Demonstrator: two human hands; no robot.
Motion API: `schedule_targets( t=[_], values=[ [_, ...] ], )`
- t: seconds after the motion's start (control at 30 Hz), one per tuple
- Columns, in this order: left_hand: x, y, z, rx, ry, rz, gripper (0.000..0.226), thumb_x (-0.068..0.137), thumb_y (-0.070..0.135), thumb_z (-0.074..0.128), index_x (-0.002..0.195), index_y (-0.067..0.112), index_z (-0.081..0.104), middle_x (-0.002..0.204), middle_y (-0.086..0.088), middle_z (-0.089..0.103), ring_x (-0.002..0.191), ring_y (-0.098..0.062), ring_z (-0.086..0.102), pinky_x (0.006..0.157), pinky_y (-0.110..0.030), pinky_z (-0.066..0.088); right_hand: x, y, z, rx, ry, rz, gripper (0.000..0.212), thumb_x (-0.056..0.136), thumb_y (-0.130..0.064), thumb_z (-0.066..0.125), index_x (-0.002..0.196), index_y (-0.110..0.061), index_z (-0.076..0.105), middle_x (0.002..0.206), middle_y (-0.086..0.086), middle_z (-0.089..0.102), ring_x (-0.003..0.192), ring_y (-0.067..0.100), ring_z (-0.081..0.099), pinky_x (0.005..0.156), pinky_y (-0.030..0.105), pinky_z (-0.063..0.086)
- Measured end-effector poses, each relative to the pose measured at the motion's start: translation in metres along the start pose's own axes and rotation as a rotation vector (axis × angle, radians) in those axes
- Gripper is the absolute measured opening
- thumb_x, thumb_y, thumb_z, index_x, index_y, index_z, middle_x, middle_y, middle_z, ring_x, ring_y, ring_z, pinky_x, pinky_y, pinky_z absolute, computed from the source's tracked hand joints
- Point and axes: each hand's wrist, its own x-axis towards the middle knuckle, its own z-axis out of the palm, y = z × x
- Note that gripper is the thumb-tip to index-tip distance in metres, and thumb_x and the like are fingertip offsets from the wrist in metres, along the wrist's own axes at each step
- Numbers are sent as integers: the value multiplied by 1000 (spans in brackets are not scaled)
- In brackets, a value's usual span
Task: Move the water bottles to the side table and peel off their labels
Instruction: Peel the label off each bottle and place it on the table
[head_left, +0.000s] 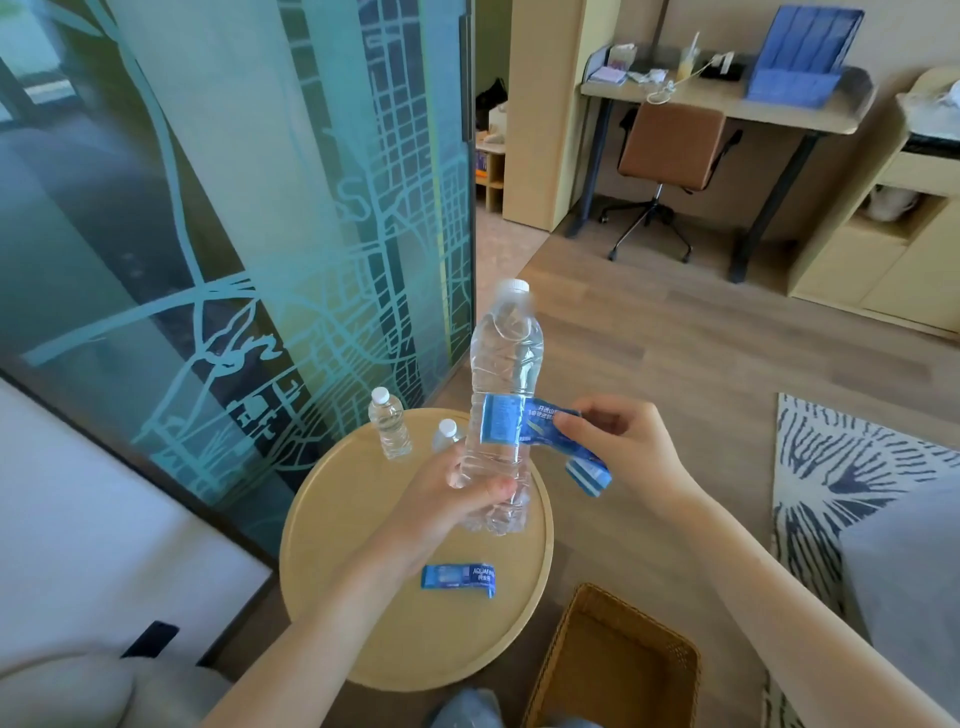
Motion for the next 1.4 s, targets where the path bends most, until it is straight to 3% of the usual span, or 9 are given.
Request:
schedule_targets(
  t=[0.17,0.33,0.53,0.63,0.77,1.0,1.13,1.27,1.4],
  values=[
    [2,-4,-14,-49,-28,7,57,73,33,83,122,50,60,123,6,70,119,-14,64,96,-40,53,7,-3,17,-75,13,-30,19,89,-9,75,77,-24,77,68,-10,72,60,1,62,58,12,48],
    [-5,-15,-8,-153,21,-40,54,71,22,82,115,48,64,114,3,74,106,-17,71,74,-26,58,0,-2,20,-90,-8,-64,11,88,-10,77,81,-19,77,74,-3,75,62,3,63,59,14,48],
    [-19,-27,-5,-114,177,-62,58,58,33,88,112,40,68,111,6,74,111,-18,68,87,-43,59,-7,-3,25,-116,-72,-37,9,89,-12,76,80,-16,76,77,9,72,64,11,60,61,22,49],
    [-22,-26,-14,-69,192,-83,56,57,38,88,109,44,69,108,14,74,109,-10,66,84,-33,54,-7,-5,31,-135,-71,-31,10,89,-12,75,81,-17,76,75,0,74,63,6,64,59,18,50],
    [-19,-24,-33,-63,154,-75,51,55,38,91,100,50,70,103,17,75,99,1,67,66,-15,55,-2,-9,46,-178,-43,-32,9,89,-14,75,81,-17,76,76,-3,74,64,4,65,58,16,50],
    [1,-17,-96,-19,45,-9,41,76,23,88,112,30,71,107,2,77,105,-7,69,76,-22,59,23,-16,91,-194,46,-27,12,89,-13,75,80,-21,77,76,-5,75,64,5,65,58,17,51],
    [15,-14,-141,49,5,-7,40,75,30,86,112,29,72,104,2,77,102,-5,69,75,-18,55,41,-22,124,-182,111,-8,20,86,-11,77,74,-27,76,70,-5,72,59,3,60,56,16,48],
    [28,-17,-173,80,3,-58,50,69,39,86,115,29,70,109,3,76,111,-16,68,92,-38,56,51,-27,153,-209,143,0,12,85,-12,78,76,-20,76,76,5,71,64,13,61,60,30,50],
    [36,-23,-189,83,30,-89,51,68,34,85,116,28,69,112,2,75,115,-18,66,98,-47,53,53,-29,171,-247,135,19,9,86,-12,77,78,-16,77,75,4,72,69,25,65,61,29,50]
  ],
)
